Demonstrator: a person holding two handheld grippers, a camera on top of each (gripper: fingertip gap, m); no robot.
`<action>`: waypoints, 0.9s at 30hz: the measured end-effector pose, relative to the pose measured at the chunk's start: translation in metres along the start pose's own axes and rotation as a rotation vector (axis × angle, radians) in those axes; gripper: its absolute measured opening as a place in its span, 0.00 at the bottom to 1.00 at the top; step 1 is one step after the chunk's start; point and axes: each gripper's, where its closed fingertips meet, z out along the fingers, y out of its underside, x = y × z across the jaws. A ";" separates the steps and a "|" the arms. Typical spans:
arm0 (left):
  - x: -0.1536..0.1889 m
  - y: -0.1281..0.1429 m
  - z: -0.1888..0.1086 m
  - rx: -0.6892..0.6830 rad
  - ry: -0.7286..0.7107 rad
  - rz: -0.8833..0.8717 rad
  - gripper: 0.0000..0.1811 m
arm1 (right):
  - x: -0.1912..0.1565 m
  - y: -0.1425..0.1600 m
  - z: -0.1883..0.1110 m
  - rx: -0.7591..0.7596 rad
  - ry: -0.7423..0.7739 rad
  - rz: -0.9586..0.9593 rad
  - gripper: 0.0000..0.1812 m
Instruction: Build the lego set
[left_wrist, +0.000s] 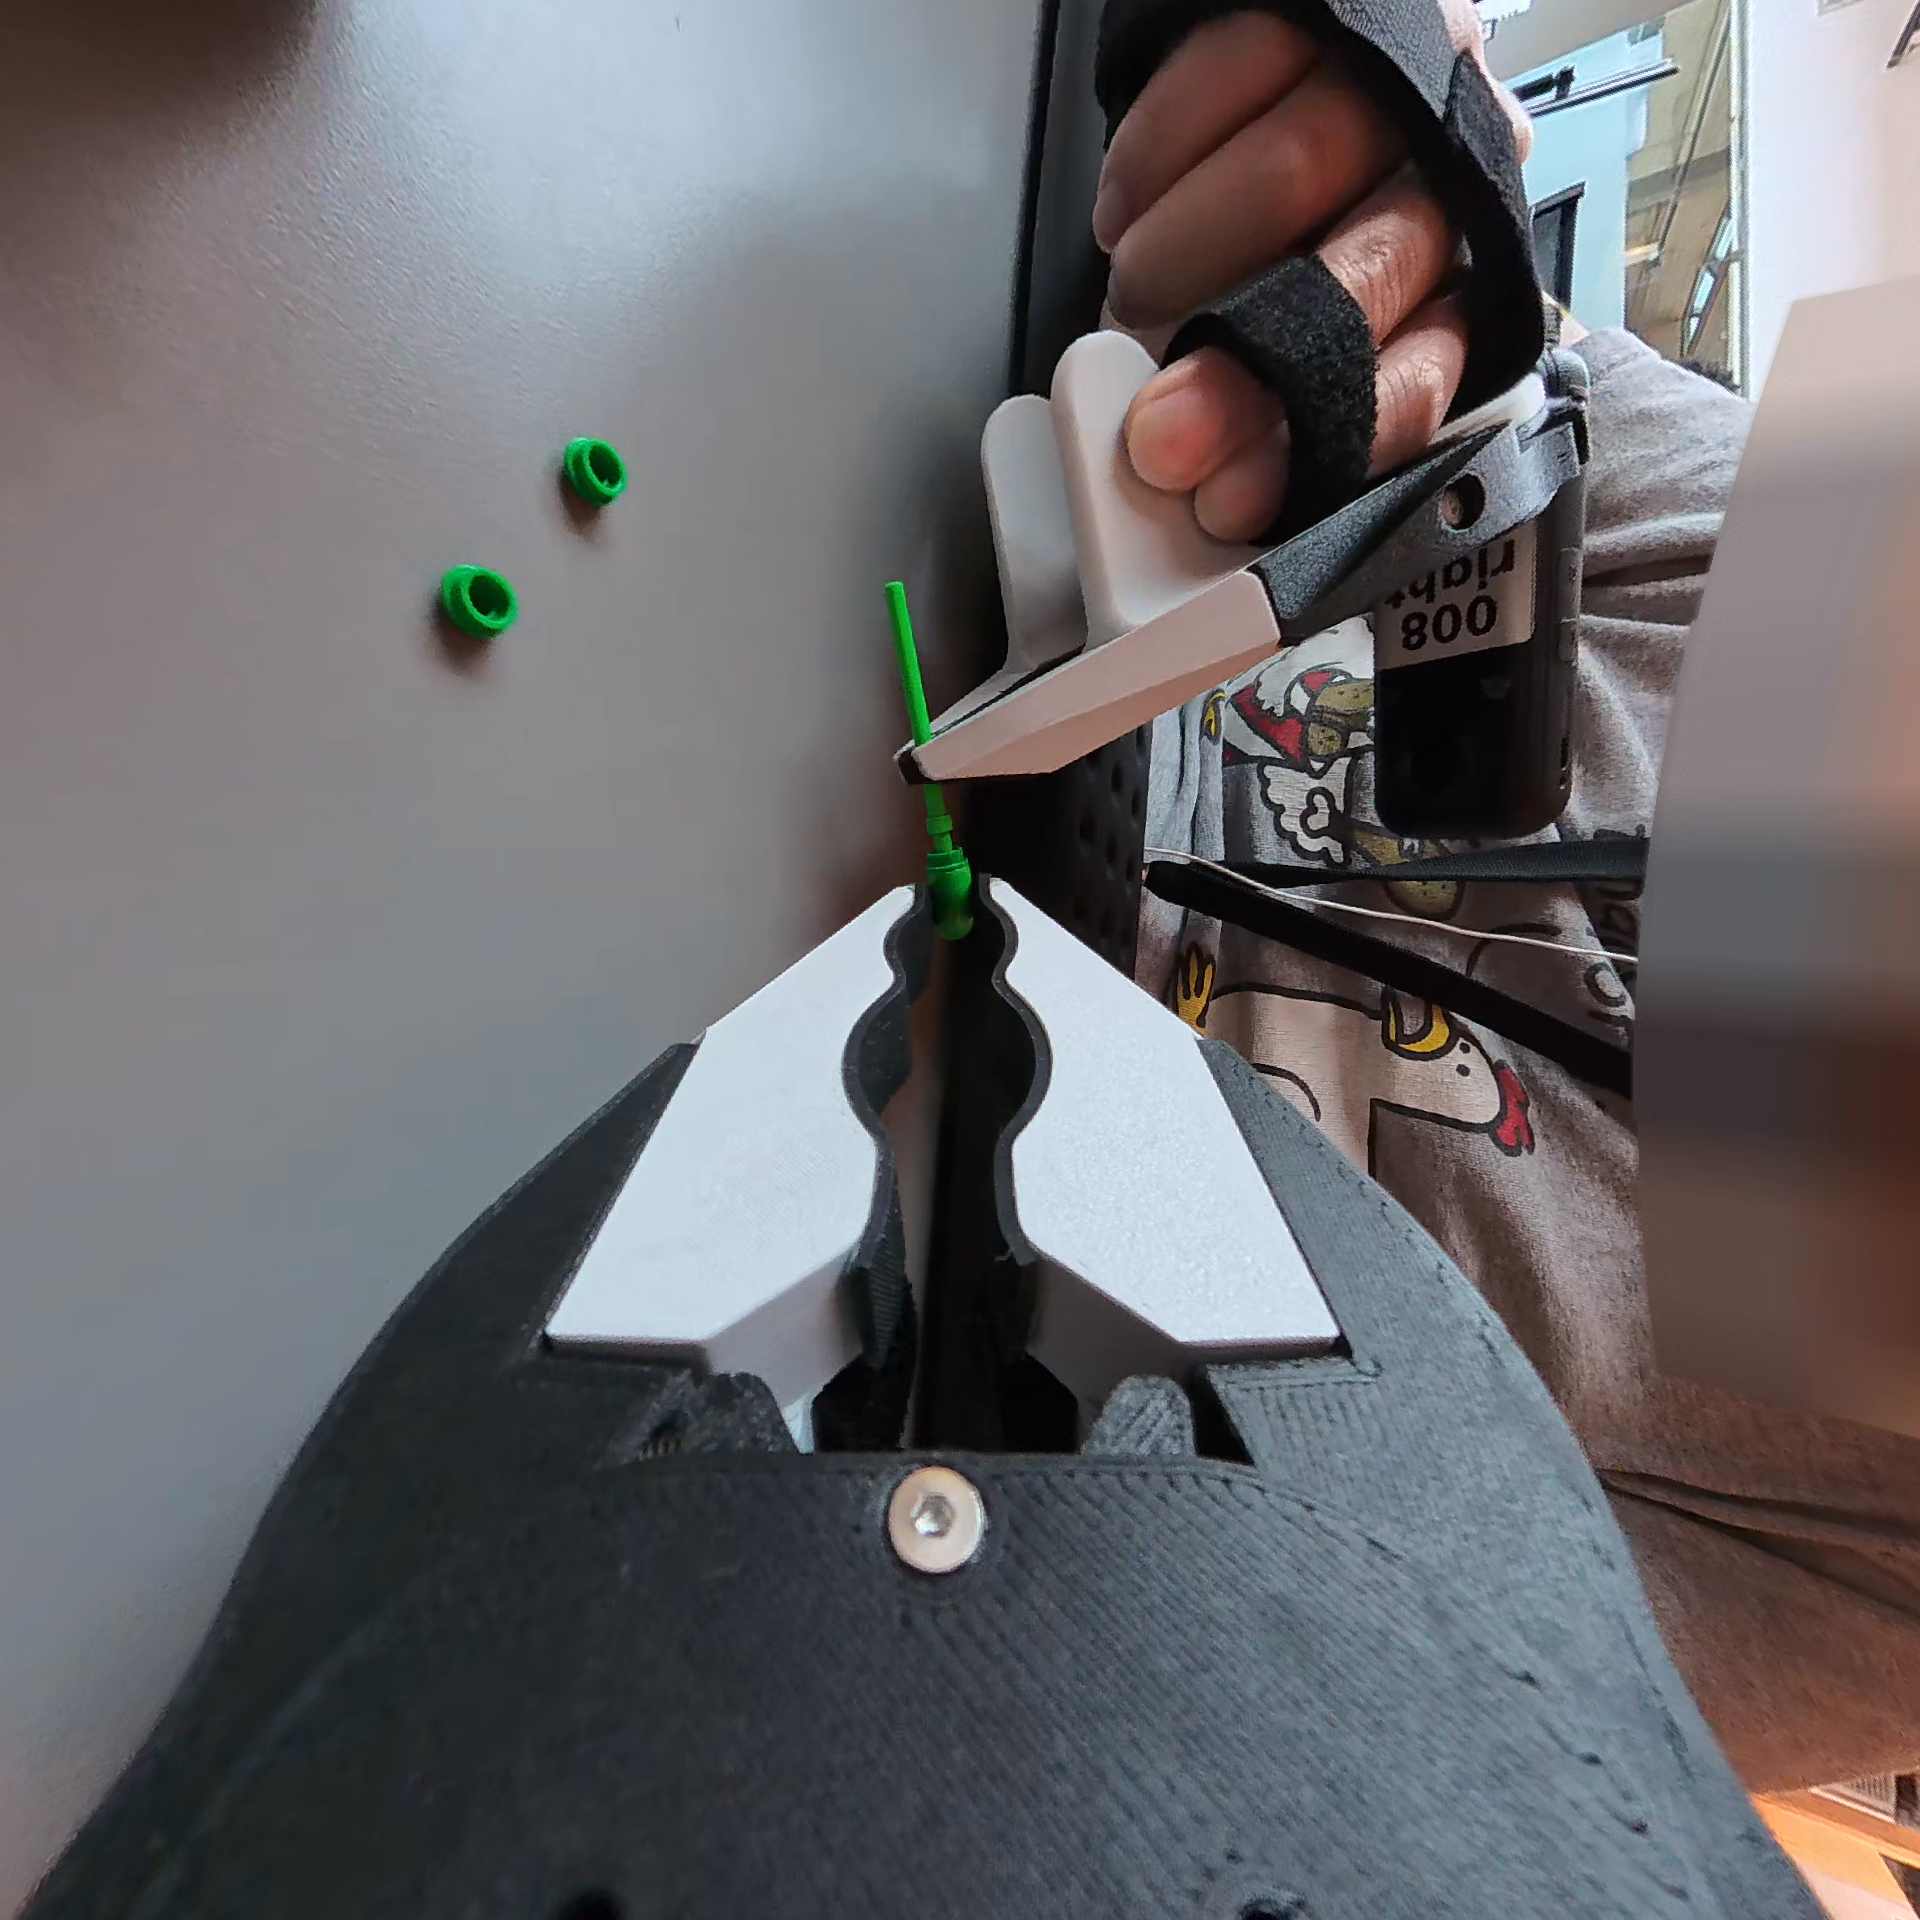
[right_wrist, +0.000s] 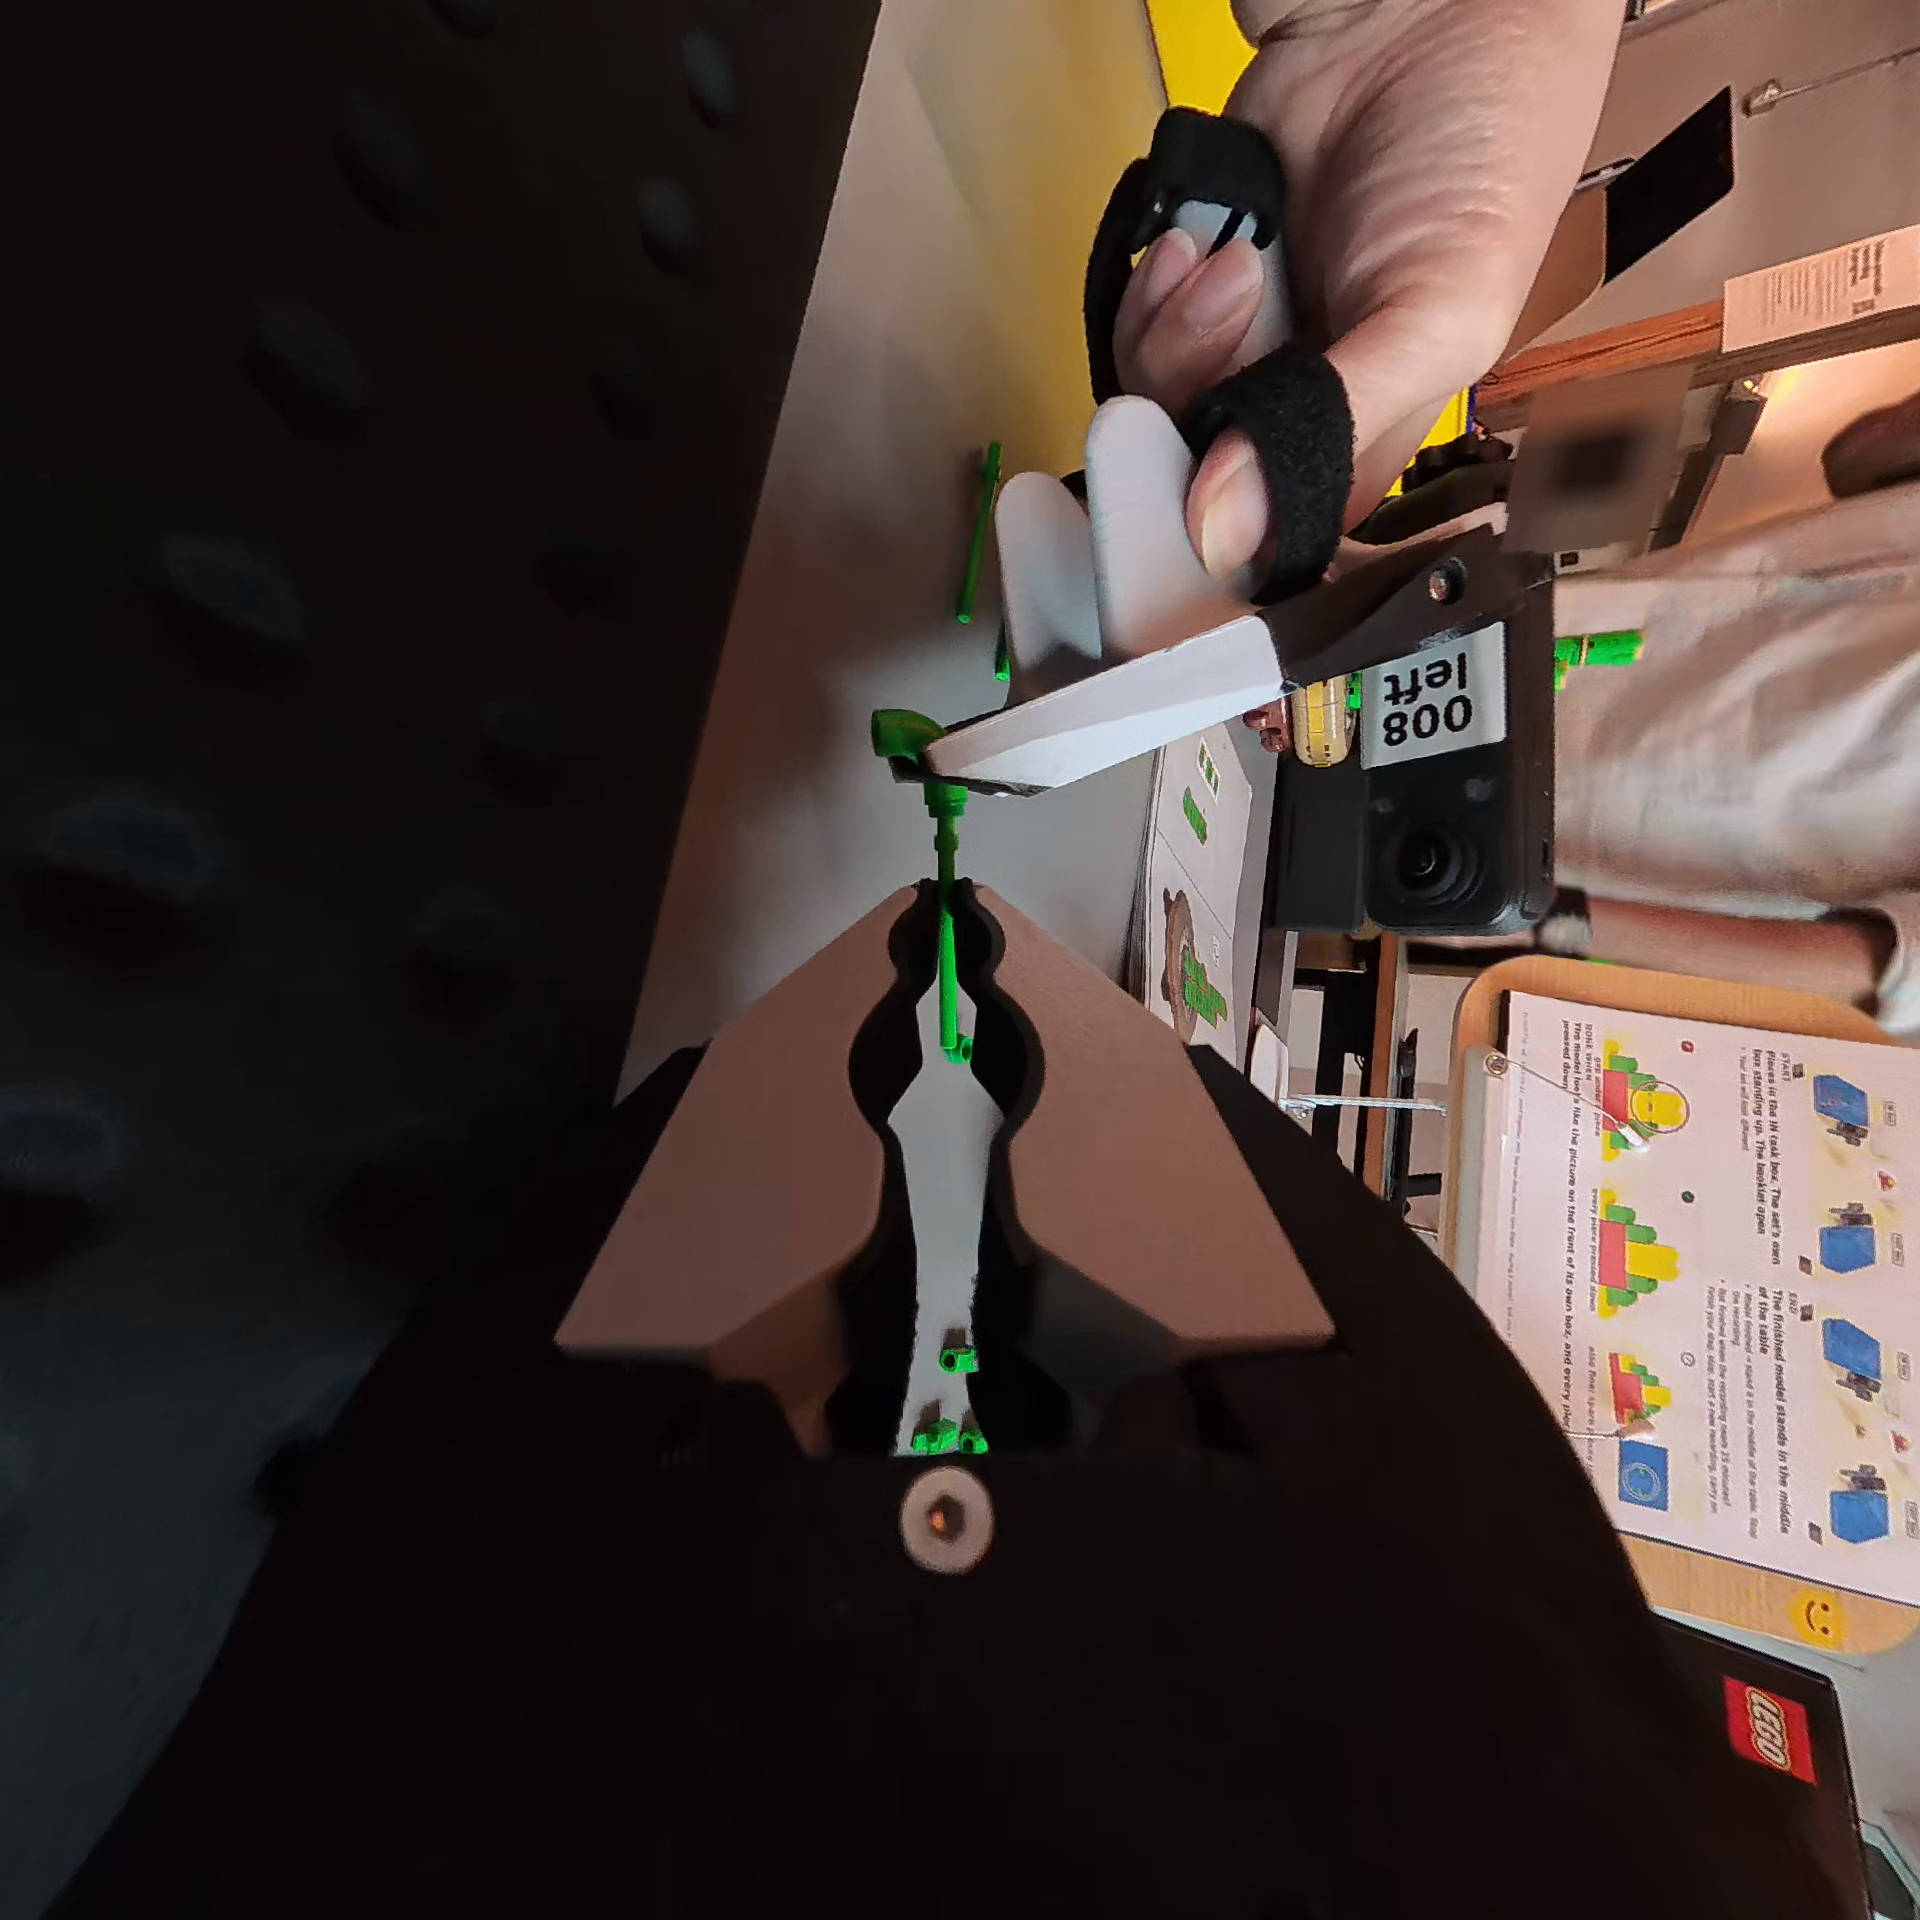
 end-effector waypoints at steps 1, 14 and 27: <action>0.000 0.000 0.000 0.002 0.002 -0.003 0.03 | 0.000 0.000 0.000 -0.003 0.003 -0.002 0.00; 0.000 0.003 0.002 -0.019 0.022 -0.025 0.02 | -0.002 -0.004 0.002 -0.003 0.003 -0.021 0.00; 0.000 0.005 0.001 -0.034 0.014 -0.007 0.02 | -0.001 -0.007 0.002 -0.005 0.012 -0.037 0.00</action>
